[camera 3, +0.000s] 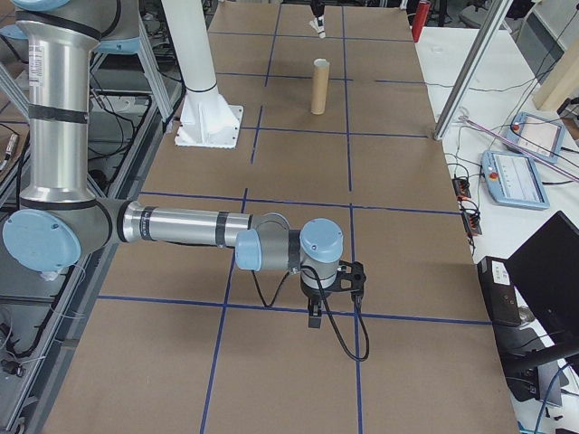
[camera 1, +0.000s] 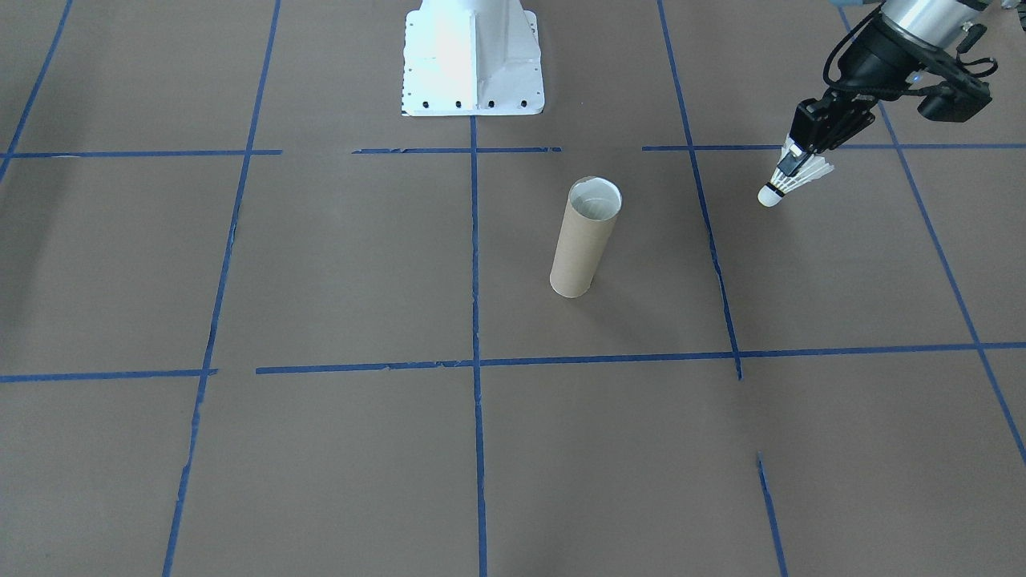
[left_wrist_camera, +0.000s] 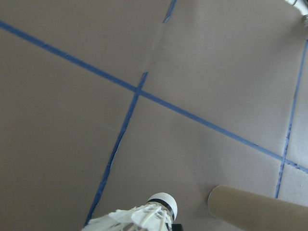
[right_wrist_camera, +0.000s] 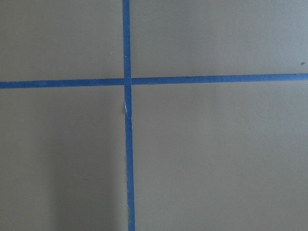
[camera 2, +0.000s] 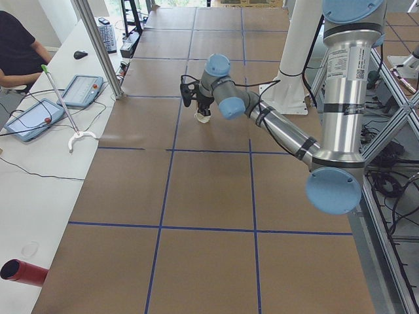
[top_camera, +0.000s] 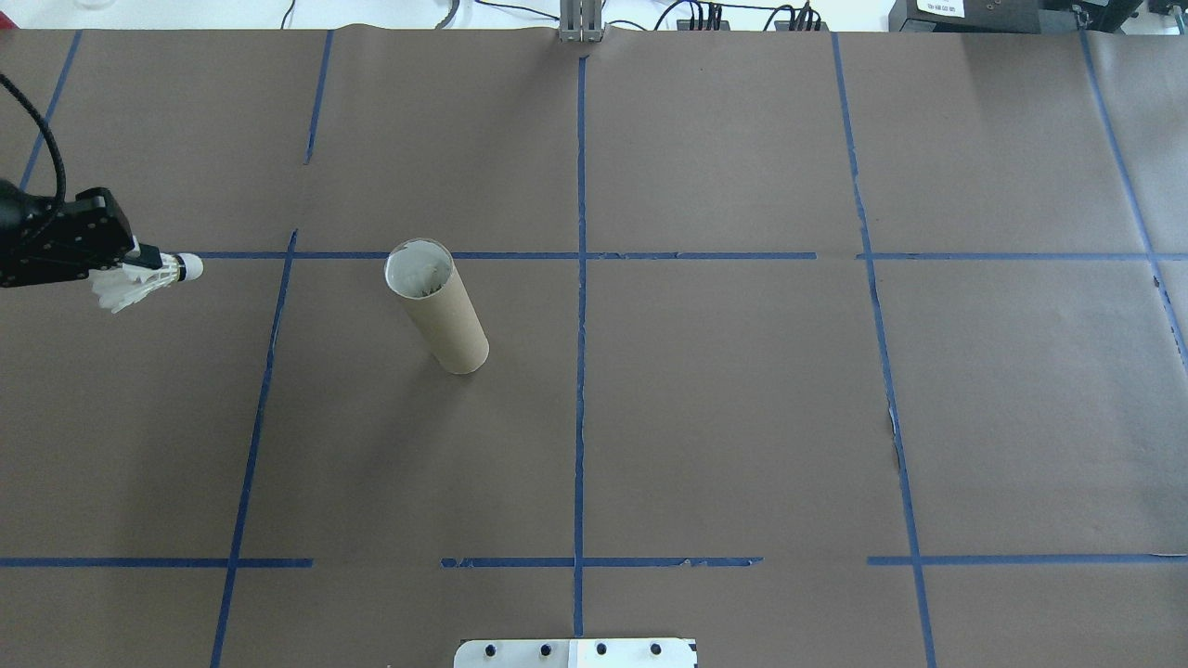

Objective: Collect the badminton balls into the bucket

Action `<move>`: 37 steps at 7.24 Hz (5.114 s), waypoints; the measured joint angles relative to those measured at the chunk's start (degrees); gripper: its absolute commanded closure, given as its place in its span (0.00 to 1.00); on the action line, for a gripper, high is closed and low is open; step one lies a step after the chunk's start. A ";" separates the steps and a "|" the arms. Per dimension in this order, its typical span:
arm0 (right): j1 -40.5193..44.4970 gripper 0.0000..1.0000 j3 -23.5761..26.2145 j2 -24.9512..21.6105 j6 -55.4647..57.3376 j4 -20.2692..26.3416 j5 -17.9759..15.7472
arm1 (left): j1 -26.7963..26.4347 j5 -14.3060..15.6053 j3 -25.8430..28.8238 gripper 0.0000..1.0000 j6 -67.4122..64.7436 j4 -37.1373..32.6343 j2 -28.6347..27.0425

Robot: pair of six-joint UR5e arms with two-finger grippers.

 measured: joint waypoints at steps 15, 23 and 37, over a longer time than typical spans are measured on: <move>0.00 0.00 0.01 0.00 0.00 0.00 0.00 | 17.55 23.23 17.41 1.00 35.57 64.75 -51.97; 0.00 0.00 0.00 0.00 -0.02 0.00 0.00 | 21.28 24.52 19.81 0.00 34.54 60.66 -51.17; 0.00 0.00 -0.08 0.00 -0.02 0.00 0.00 | -10.06 4.12 16.13 0.00 74.03 36.40 -20.96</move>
